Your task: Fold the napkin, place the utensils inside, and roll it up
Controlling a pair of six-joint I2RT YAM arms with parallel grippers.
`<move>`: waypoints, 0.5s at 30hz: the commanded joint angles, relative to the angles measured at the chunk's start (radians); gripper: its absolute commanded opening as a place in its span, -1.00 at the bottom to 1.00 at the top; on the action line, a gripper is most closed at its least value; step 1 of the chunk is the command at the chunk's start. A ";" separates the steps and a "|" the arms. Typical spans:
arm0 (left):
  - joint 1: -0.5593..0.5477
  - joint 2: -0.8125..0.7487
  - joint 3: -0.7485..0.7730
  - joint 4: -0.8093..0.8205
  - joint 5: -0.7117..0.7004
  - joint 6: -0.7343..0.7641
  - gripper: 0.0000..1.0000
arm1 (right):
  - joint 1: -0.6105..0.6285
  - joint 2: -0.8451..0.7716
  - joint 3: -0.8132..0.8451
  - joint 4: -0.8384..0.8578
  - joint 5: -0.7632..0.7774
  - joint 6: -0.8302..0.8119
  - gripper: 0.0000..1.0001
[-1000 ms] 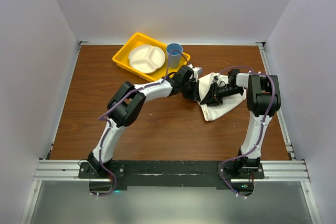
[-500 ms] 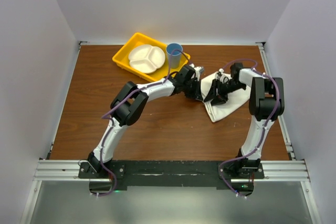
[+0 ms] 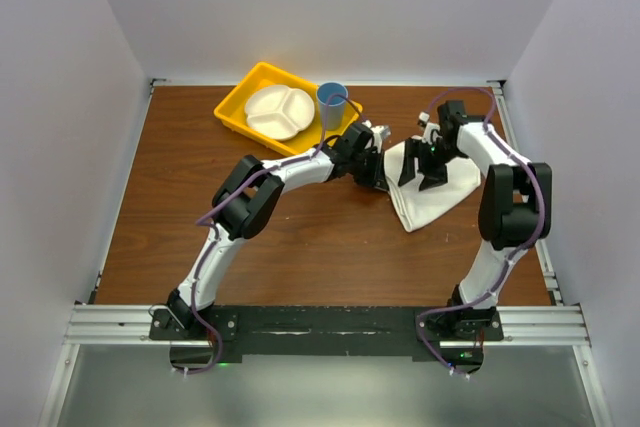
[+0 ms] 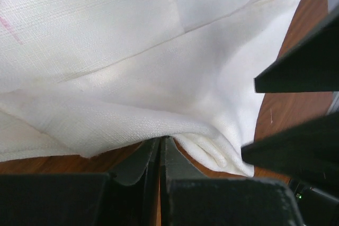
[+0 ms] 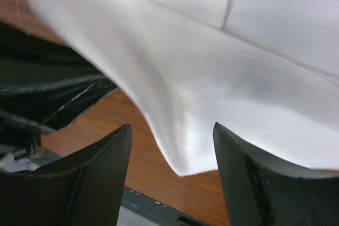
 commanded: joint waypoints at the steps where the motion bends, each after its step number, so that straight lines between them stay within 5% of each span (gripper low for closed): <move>1: 0.000 -0.001 0.036 0.042 0.029 -0.018 -0.86 | 0.158 -0.174 -0.082 0.074 0.334 -0.051 0.45; 15: 0.001 0.010 0.045 0.050 0.045 -0.030 -0.87 | 0.397 -0.313 -0.315 0.248 0.656 -0.141 0.51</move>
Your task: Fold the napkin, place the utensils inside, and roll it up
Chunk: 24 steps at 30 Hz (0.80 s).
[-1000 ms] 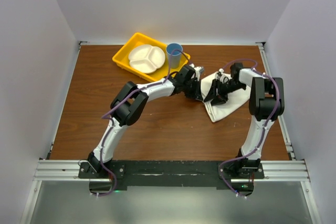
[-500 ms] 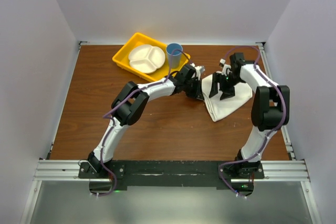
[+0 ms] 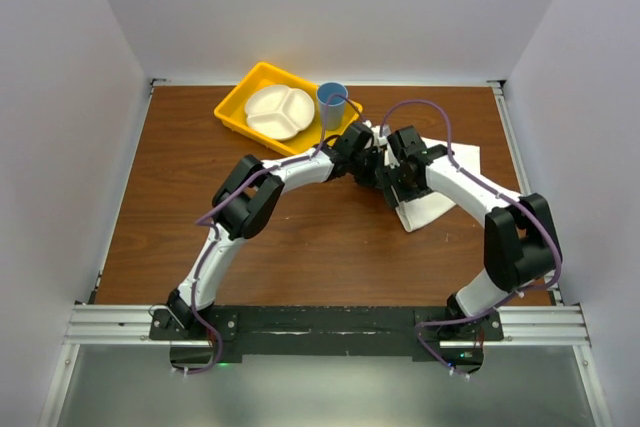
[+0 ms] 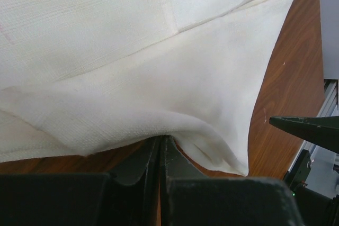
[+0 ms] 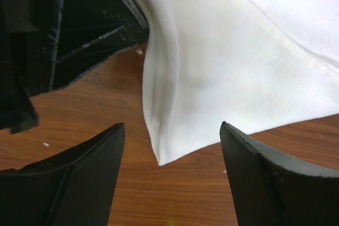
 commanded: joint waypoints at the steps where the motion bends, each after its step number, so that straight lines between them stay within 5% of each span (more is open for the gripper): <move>1: 0.001 0.008 0.044 0.044 0.024 -0.014 -0.87 | 0.045 -0.028 -0.058 0.091 0.107 -0.053 0.50; 16: 0.018 0.010 0.032 0.067 0.041 -0.033 -0.87 | 0.102 0.089 -0.052 0.095 0.142 -0.066 0.30; 24: 0.026 0.007 0.020 0.079 0.051 -0.036 -0.88 | 0.119 0.103 -0.045 0.089 0.238 -0.053 -0.10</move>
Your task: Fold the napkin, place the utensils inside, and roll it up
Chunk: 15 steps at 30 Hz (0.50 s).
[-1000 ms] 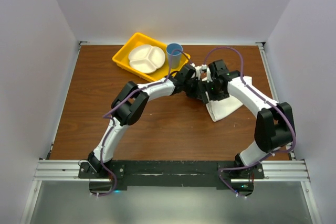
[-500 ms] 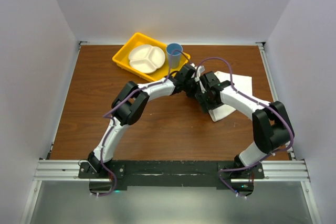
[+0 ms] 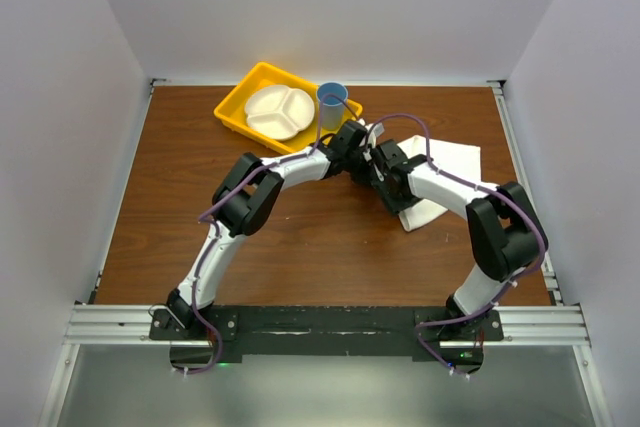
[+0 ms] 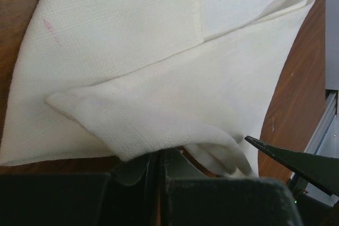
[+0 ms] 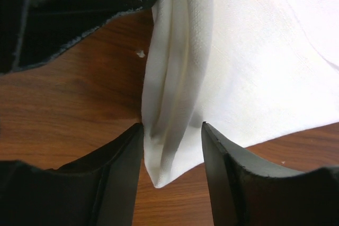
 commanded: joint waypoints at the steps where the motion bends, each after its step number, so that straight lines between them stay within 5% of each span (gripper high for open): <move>1: -0.003 -0.022 0.018 0.055 0.044 -0.016 -0.88 | 0.009 0.014 0.039 -0.002 0.096 -0.013 -0.17; 10: -0.002 -0.040 0.006 0.064 0.048 -0.015 -0.88 | 0.005 0.002 0.082 0.008 0.042 -0.022 -0.95; 15: 0.003 -0.074 -0.015 0.061 0.044 -0.001 -0.88 | -0.043 0.003 0.139 -0.017 -0.141 -0.031 -1.00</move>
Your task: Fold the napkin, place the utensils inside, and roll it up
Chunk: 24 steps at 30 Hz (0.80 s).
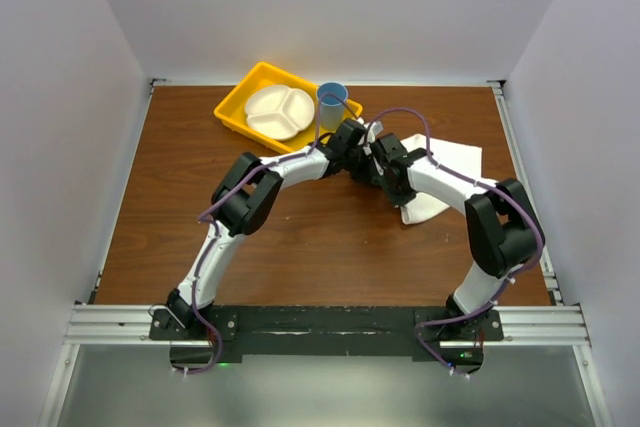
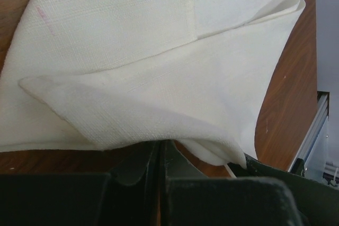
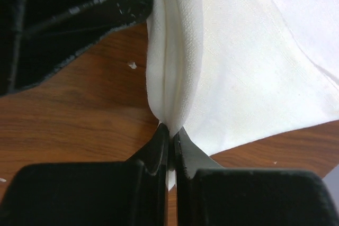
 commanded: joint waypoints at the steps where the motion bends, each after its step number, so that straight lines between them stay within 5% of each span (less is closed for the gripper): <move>1: -0.007 -0.079 -0.021 0.039 0.027 0.019 -0.88 | -0.066 -0.015 0.109 0.005 -0.213 -0.024 -1.00; 12: 0.024 -0.217 -0.144 0.044 -0.005 0.039 -0.88 | -0.189 0.127 0.188 -0.001 -0.639 0.008 -1.00; 24: 0.027 -0.141 -0.054 0.059 0.016 -0.004 -0.88 | -0.399 0.228 0.156 0.076 -0.962 0.123 -1.00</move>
